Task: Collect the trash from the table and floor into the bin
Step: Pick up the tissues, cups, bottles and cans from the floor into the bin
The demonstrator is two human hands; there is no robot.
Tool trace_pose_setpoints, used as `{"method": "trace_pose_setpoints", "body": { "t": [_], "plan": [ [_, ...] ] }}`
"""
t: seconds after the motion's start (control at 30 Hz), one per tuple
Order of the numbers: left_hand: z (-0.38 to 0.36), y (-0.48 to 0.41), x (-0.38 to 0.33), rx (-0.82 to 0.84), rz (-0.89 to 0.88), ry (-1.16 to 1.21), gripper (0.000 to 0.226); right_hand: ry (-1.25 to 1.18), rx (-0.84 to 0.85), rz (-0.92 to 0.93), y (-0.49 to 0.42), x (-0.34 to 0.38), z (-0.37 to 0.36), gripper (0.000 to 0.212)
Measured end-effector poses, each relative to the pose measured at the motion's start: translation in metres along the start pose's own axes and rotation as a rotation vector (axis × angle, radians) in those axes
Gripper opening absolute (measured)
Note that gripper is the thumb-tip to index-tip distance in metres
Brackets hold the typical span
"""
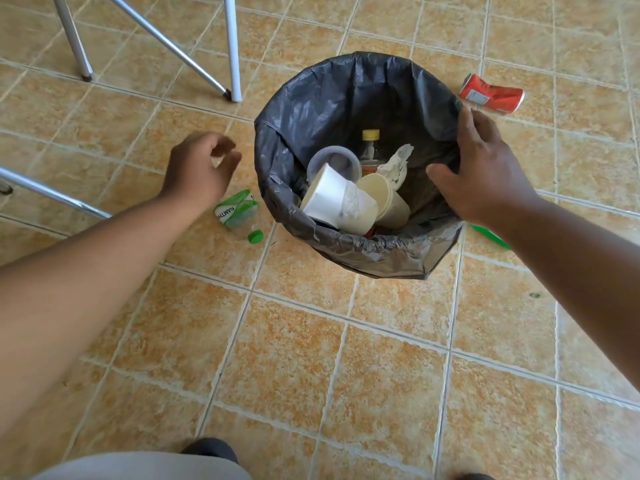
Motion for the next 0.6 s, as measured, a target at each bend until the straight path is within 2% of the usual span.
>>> {"method": "trace_pose_setpoints", "body": {
  "t": [0.17, 0.3, 0.4, 0.5, 0.6],
  "plan": [
    [-0.035, 0.002, 0.062, 0.442, 0.141, -0.349, 0.042, -0.002, -0.007, -0.001, -0.001, 0.0, 0.0, 0.081],
    [-0.061, 0.01, 0.071, 0.699, 0.07, -0.546, 0.068, -0.002, -0.012, -0.005, -0.002, 0.0, 0.0, 0.081],
    [-0.082, 0.023, 0.074, 0.897, -0.007, -0.594, 0.088, 0.0, -0.018, -0.003, -0.002, -0.001, -0.001, 0.081],
    [-0.092, 0.037, 0.075, 0.956, -0.047, -0.683, 0.099, -0.002, -0.019, -0.003, -0.003, -0.002, -0.001, 0.081],
    [-0.096, 0.049, 0.074, 0.884, -0.119, -0.846, 0.092, -0.001, -0.019, -0.002, -0.003, -0.003, -0.002, 0.081]
  ]
}}
Point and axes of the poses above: each hand's wrist, its own y-axis away from the middle knuckle, its own z-axis out of the back of the hand, x = y × z, the point moved 3 cm from there along -y, towards the middle knuckle, and after that the axes turned 10 degrees about x, right-handed, at the moved point
